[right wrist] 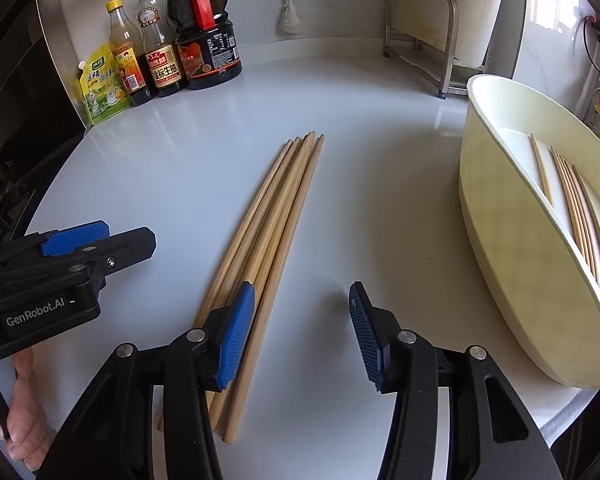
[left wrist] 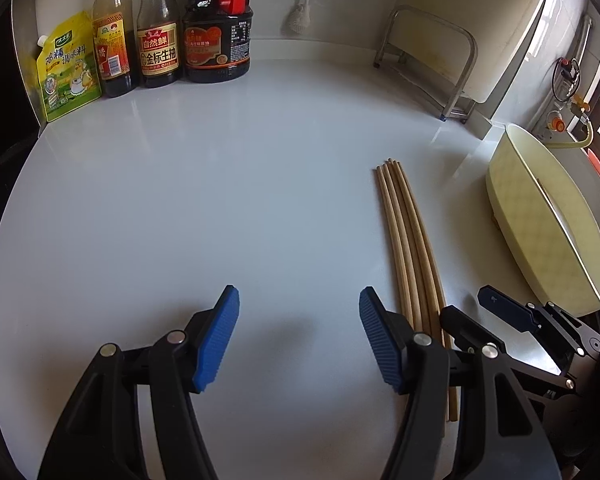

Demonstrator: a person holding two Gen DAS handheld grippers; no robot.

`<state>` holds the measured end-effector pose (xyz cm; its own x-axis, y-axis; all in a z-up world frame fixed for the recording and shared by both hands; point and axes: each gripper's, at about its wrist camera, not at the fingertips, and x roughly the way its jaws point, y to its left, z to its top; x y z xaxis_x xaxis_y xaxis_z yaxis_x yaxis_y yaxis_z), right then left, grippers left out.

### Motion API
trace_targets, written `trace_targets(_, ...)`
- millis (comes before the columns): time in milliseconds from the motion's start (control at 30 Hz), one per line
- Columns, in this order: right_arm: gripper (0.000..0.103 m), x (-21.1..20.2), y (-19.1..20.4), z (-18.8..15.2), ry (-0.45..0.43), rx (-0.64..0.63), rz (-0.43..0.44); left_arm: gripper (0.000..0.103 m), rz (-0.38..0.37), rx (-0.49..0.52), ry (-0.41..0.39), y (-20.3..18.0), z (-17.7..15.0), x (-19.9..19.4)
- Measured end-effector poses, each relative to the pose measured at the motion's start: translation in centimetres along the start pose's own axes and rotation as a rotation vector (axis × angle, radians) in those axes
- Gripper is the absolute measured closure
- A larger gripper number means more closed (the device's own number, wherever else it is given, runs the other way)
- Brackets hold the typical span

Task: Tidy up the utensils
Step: 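Position both open tools above the remaining chopsticks, then close left tool on a chopstick while right tool grasps another from the row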

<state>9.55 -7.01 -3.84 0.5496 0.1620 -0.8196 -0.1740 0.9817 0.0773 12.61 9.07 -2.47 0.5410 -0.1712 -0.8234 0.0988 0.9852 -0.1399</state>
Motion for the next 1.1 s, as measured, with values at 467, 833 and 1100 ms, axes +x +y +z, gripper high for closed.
trace_targets(467,0.056,0.3,-0.2,0.0,0.000,-0.015,-0.032,0.042,-0.026,0.027,0.030,-1.2,-0.3,1.1)
trace_targets(833,0.056,-0.1,-1.8,-0.3,-0.005,0.011,-0.020,0.038,-0.044,0.057,0.032,-2.8,-0.5,1.4)
trace_targets(1100,0.056,-0.2,-2.7,-0.4,-0.003,0.021,-0.025,0.036,-0.045,0.074,0.032,-3.8,-0.3,1.7)
